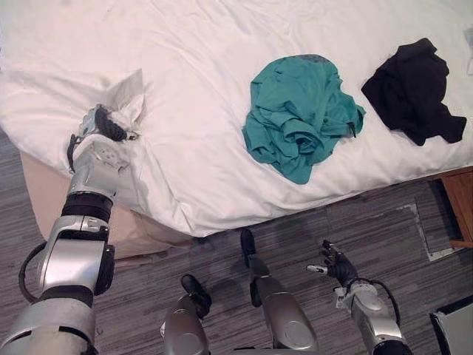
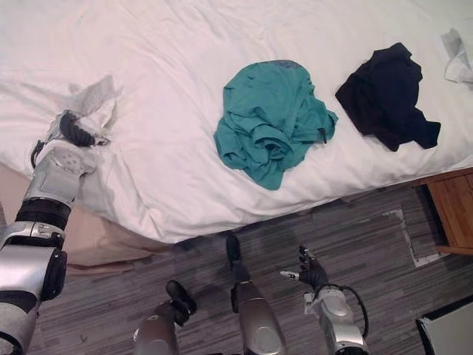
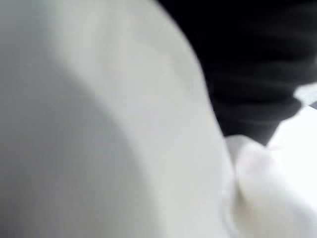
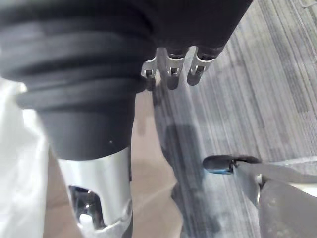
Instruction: Tidy the bed and pick cloth on bed and put in laundry
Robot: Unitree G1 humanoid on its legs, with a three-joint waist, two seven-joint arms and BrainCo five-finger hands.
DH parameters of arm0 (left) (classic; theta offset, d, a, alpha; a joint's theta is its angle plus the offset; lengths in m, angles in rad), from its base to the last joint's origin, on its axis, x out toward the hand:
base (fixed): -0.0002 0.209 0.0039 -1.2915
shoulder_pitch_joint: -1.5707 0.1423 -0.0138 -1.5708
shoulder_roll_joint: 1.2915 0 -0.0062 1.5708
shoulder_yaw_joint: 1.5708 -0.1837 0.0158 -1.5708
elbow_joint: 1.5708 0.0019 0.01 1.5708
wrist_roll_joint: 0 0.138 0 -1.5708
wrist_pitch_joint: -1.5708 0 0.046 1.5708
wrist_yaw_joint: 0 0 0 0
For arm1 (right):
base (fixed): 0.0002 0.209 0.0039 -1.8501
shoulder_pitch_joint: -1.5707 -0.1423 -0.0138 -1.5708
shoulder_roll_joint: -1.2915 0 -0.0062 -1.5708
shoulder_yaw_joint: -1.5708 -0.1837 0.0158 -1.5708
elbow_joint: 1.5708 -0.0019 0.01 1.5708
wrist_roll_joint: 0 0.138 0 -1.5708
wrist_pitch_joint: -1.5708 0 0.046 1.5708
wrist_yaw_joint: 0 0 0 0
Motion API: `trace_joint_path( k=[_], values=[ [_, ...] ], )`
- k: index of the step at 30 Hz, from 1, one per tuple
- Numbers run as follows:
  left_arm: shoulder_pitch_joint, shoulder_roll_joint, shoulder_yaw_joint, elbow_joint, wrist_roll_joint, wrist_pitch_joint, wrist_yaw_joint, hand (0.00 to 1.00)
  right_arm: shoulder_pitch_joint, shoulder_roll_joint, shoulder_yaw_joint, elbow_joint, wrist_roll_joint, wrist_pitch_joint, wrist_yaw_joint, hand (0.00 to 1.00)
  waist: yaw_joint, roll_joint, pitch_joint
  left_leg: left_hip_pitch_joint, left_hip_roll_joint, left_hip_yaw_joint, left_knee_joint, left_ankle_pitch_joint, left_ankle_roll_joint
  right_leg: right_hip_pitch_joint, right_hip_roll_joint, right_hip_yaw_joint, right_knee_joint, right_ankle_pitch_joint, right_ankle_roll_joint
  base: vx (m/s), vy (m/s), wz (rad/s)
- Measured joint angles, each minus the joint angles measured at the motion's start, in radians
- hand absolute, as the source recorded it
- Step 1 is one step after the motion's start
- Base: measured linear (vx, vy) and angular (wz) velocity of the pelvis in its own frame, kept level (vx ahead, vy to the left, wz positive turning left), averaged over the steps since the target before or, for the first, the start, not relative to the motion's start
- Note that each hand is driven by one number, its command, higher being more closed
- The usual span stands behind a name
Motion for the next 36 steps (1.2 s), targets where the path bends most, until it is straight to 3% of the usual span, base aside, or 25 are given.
trace_joint_path(
  k=[4,6,8,9,10,15,19,25,26,29,31,34,35,36],
  values=[
    [0.130,-0.003,0.061,0.017,-0.128,-0.081,0.003,1.00,0.001,-0.002,-0.024,0.052,-0.005,0.011,0.015,0.00,-0.008,0.012,-0.009,0.076,0.006,0.000,-0.022,0.007,-0.011,0.071,0.006,-0.020,0.000,-0.028,-0.009,0.02,-0.009,0.07],
    [0.249,-0.023,0.096,-0.013,-0.183,-0.127,0.007,1.00,0.024,-0.002,-0.040,0.082,-0.006,0.026,0.016,0.00,-0.004,0.020,-0.056,0.103,0.001,-0.003,-0.048,0.012,-0.014,0.095,0.002,-0.049,0.000,-0.044,-0.018,0.05,0.024,0.20],
    [0.346,-0.057,0.121,-0.052,-0.204,-0.154,0.010,1.00,0.044,0.006,-0.071,0.111,-0.007,0.035,0.018,0.00,0.010,0.033,-0.096,0.128,-0.003,-0.006,-0.069,0.021,-0.025,0.114,-0.003,-0.070,0.000,-0.052,-0.021,0.09,0.040,0.20],
    [0.424,-0.090,0.146,-0.085,-0.205,-0.169,0.021,1.00,0.053,0.007,-0.085,0.144,-0.007,0.044,0.017,0.00,0.031,0.044,-0.113,0.161,-0.003,-0.009,-0.081,0.022,-0.027,0.148,-0.002,-0.080,0.000,-0.053,-0.023,0.08,0.055,0.18],
    [0.467,-0.113,0.163,-0.100,-0.206,-0.171,0.026,0.00,0.062,0.011,-0.101,0.154,-0.008,0.053,0.016,0.00,0.041,0.052,-0.128,0.176,-0.005,-0.014,-0.094,0.022,-0.027,0.165,-0.003,-0.093,0.000,-0.059,-0.022,0.09,0.079,0.28],
    [0.720,-0.210,0.319,-0.123,-0.223,-0.175,0.039,0.00,0.089,0.058,-0.187,0.240,-0.006,0.073,0.014,0.00,0.092,0.065,-0.246,0.267,-0.031,-0.045,-0.180,0.026,-0.033,0.246,-0.012,-0.151,-0.001,-0.104,-0.020,0.11,0.084,0.23],
    [0.794,-0.255,0.438,-0.070,-0.246,-0.178,0.048,0.00,0.091,0.076,-0.245,0.305,-0.002,0.083,0.004,0.00,0.097,0.060,-0.293,0.312,-0.046,-0.058,-0.217,0.026,-0.032,0.285,-0.021,-0.181,-0.002,-0.125,-0.017,0.07,0.068,0.16],
    [0.828,-0.289,0.679,0.000,-0.247,-0.158,0.019,0.00,0.088,0.081,-0.406,0.393,0.047,0.107,-0.035,0.00,0.098,0.062,-0.306,0.366,-0.056,-0.057,-0.255,0.026,-0.032,0.321,-0.020,-0.229,-0.001,-0.145,-0.019,0.05,0.025,0.00],
    [0.845,-0.289,0.726,0.014,-0.237,-0.121,0.020,0.00,0.090,0.076,-0.439,0.414,0.066,0.113,-0.048,0.00,0.098,0.066,-0.309,0.369,-0.056,-0.056,-0.257,0.026,-0.032,0.324,-0.019,-0.230,-0.001,-0.148,-0.017,0.02,-0.003,0.03],
    [0.921,-0.303,0.822,0.058,-0.179,-0.088,0.009,0.00,0.091,0.075,-0.512,0.428,0.112,0.135,-0.095,0.00,0.098,0.079,-0.319,0.379,-0.059,-0.052,-0.270,0.027,-0.033,0.322,-0.015,-0.230,-0.004,-0.149,-0.017,0.00,0.000,0.00],
    [0.947,-0.321,0.862,0.082,-0.137,-0.097,-0.004,0.00,0.086,0.075,-0.552,0.453,0.126,0.144,-0.135,0.00,0.102,0.082,-0.328,0.379,-0.061,-0.049,-0.270,0.026,-0.032,0.325,-0.016,-0.231,-0.009,-0.149,-0.017,-0.01,-0.003,0.04],
    [0.959,-0.376,0.839,0.090,-0.120,-0.132,-0.035,0.00,0.056,0.079,-0.624,0.455,0.142,0.161,-0.214,0.00,0.106,0.083,-0.331,0.379,-0.070,-0.043,-0.277,0.023,-0.027,0.327,-0.018,-0.228,-0.009,-0.149,-0.017,-0.10,-0.014,-0.01],
    [0.959,-0.405,0.773,0.090,-0.123,-0.156,-0.053,0.00,0.043,0.076,-0.671,0.452,0.155,0.165,-0.258,1.00,0.106,0.081,-0.338,0.380,-0.074,-0.033,-0.277,0.020,-0.023,0.324,-0.020,-0.224,-0.009,-0.148,-0.017,-0.13,-0.030,-0.18],
    [0.959,-0.426,0.703,0.090,-0.130,-0.177,-0.067,0.00,0.037,0.071,-0.716,0.448,0.156,0.168,-0.292,1.00,0.105,0.076,-0.350,0.380,-0.075,-0.026,-0.276,0.020,-0.022,0.321,-0.020,-0.219,-0.009,-0.147,-0.018,-0.09,-0.025,-0.18]
  ],
)
